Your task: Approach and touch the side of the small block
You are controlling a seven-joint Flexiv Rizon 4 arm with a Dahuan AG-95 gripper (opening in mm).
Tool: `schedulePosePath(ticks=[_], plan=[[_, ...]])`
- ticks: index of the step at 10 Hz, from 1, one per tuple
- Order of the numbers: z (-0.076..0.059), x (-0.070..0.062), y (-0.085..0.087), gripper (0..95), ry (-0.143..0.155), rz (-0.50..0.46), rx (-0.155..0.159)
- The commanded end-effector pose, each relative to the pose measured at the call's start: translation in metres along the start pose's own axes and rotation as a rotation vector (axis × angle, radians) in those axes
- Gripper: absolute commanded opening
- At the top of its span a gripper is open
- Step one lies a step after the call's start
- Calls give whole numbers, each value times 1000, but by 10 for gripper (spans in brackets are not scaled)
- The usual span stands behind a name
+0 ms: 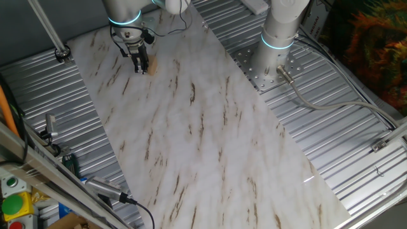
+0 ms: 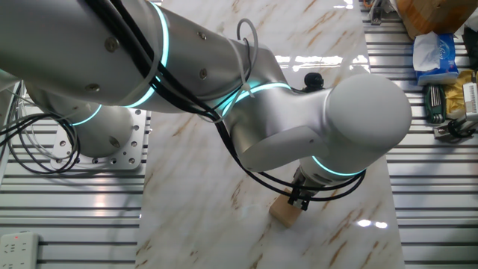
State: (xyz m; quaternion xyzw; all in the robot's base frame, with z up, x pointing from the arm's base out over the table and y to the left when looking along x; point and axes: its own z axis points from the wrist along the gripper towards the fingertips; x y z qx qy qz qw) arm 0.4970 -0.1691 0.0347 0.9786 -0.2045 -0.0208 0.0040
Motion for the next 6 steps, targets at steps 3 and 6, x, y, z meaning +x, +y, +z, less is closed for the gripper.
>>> schedulePosePath(ticks=[3, 6], plan=[[0, 0, 0, 0, -2, 4, 3], [1, 1, 0, 0, -3, 7, 6]])
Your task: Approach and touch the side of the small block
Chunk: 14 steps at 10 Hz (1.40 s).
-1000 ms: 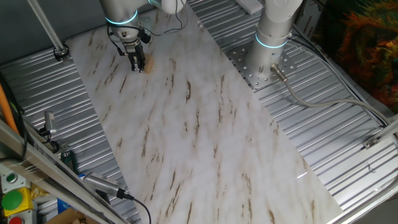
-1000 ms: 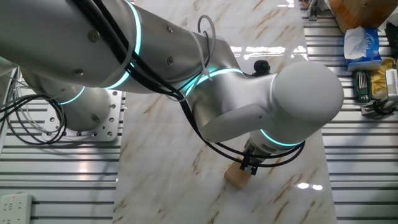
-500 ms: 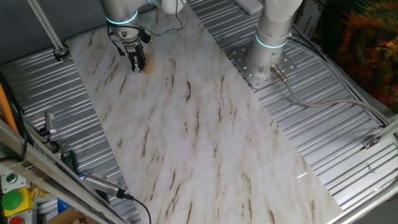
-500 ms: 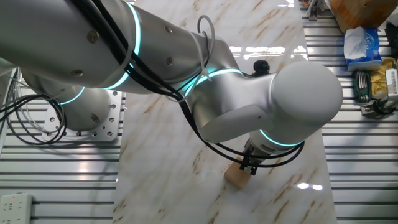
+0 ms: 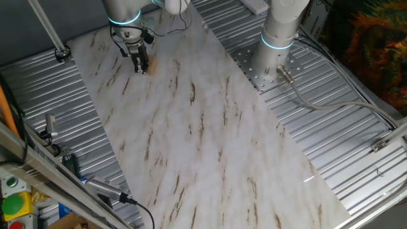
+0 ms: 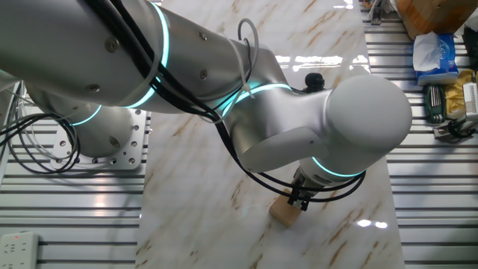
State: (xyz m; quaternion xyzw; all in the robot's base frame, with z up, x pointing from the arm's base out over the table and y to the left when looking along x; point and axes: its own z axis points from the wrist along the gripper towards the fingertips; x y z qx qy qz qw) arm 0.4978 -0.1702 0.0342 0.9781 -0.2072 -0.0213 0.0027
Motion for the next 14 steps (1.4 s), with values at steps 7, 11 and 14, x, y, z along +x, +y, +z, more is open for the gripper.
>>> schedulePosePath(ticks=[7, 11, 14], plan=[[1, 0, 0, 0, -34, 45, 17], [1, 0, 0, 0, -37, 90, -19], [1, 0, 0, 0, -26, 128, -63]])
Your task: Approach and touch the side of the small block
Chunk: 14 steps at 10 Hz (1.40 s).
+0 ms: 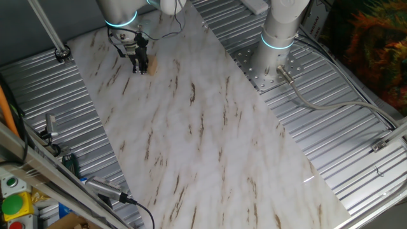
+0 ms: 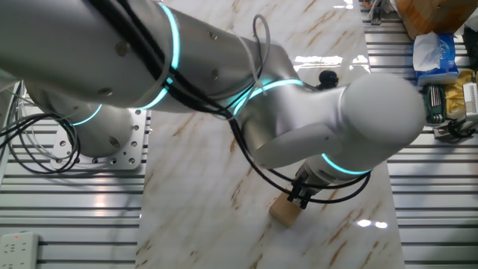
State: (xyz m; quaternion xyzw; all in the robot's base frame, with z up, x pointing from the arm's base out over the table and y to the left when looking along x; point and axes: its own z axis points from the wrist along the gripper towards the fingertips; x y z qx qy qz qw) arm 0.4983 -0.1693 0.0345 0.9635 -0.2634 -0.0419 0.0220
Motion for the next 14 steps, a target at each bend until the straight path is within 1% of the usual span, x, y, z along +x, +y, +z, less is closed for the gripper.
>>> schedulePosePath(ticks=[1, 3, 6, 9, 14], plan=[[1, 0, 1, 0, 17, 27, -17], [1, 0, 1, 0, 17, 42, -15], [1, 0, 1, 0, 15, 35, -17], [1, 0, 1, 0, 22, 34, -18], [1, 0, 1, 0, 23, 56, -13]])
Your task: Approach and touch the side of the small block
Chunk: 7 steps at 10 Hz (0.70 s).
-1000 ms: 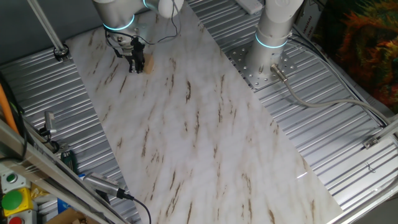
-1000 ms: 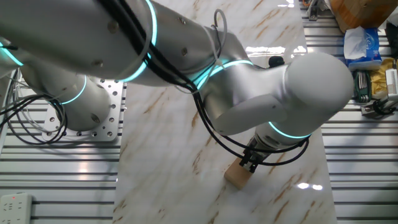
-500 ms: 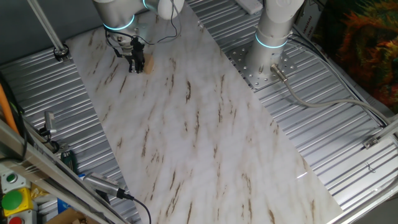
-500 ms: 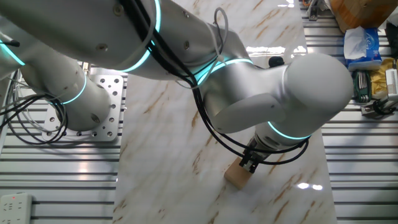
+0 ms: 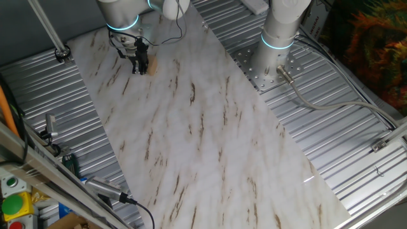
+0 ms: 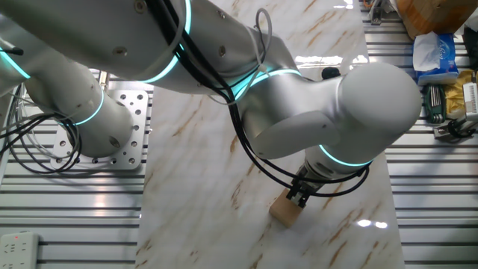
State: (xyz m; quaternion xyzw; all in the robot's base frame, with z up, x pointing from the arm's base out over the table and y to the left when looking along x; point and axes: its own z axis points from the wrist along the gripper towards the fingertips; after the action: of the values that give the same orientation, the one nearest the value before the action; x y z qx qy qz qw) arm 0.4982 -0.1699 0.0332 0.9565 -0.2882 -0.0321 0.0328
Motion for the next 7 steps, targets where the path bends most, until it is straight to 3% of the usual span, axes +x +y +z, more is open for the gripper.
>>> schedulePosePath(ticks=[1, 7], plan=[[0, 0, 0, 0, 2, 2, 2], [0, 1, 1, 0, -3, -13, 8]])
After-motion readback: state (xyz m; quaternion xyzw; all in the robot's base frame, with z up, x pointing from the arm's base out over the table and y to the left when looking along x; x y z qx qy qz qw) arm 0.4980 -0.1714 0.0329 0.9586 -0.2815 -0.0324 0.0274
